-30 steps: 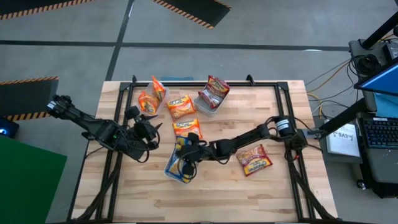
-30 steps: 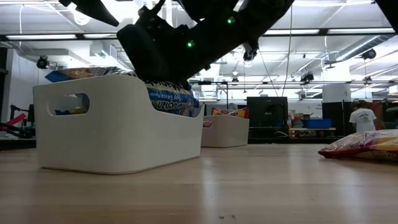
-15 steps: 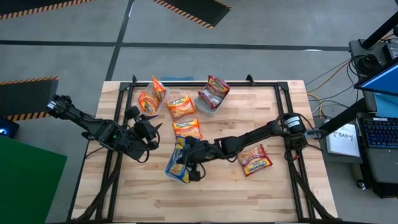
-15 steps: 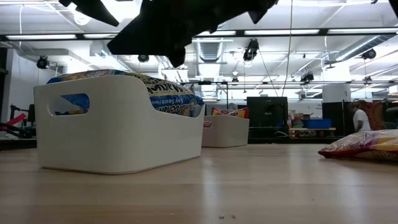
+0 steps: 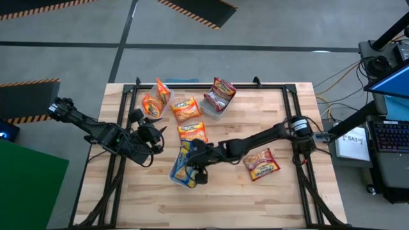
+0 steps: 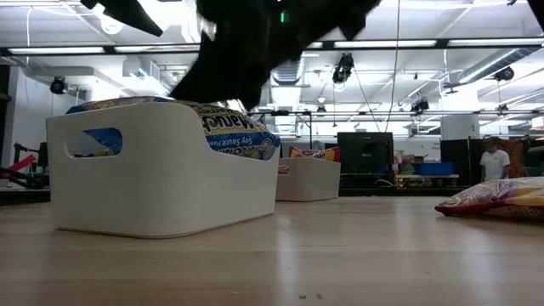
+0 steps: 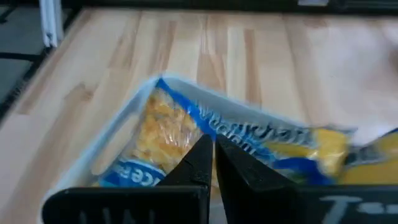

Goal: Sort Maruchan noodles
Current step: Put the blue noodle pack into the white bin, then put the red noodle pack into the gray bin

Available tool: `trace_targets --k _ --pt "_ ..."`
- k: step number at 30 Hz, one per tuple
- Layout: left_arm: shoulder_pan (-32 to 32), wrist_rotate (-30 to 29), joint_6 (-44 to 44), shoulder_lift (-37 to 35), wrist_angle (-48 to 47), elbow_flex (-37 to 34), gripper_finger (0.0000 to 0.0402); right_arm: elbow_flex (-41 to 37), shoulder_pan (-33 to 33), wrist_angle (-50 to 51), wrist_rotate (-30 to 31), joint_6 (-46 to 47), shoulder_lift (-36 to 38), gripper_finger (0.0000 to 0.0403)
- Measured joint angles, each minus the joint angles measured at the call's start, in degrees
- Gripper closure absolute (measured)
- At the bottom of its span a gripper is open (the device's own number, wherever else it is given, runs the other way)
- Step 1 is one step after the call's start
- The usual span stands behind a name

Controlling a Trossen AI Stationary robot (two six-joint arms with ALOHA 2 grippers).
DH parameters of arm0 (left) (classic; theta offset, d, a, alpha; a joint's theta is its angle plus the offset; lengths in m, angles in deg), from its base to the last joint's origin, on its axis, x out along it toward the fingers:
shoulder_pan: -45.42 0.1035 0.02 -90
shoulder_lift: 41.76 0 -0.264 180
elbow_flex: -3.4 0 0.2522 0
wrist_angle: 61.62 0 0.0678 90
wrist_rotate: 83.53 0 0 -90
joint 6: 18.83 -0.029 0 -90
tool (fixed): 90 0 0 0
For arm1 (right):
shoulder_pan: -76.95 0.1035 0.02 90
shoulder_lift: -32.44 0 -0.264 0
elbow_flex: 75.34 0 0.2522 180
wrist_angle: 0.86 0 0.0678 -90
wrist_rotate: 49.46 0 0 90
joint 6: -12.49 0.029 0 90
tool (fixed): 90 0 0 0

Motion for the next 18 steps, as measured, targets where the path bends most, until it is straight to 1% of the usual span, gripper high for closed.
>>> trace_targets --k 3,7,12,18 --pt "0.00 0.00 0.00 0.02 0.00 0.00 0.0247 1.23 -0.02 7.23 0.02 0.69 4.19 0.0391" --pt "0.00 -0.02 0.00 0.04 0.03 0.00 0.0247 2.38 -0.11 19.82 0.03 5.86 10.03 0.0391" --pt "0.01 0.01 0.00 0.20 0.44 0.00 0.0247 2.46 -0.11 35.45 0.04 16.16 17.60 0.0391" --pt "0.00 0.35 0.02 0.33 0.57 0.00 0.0247 0.48 0.64 56.37 0.42 31.16 22.86 0.0391"
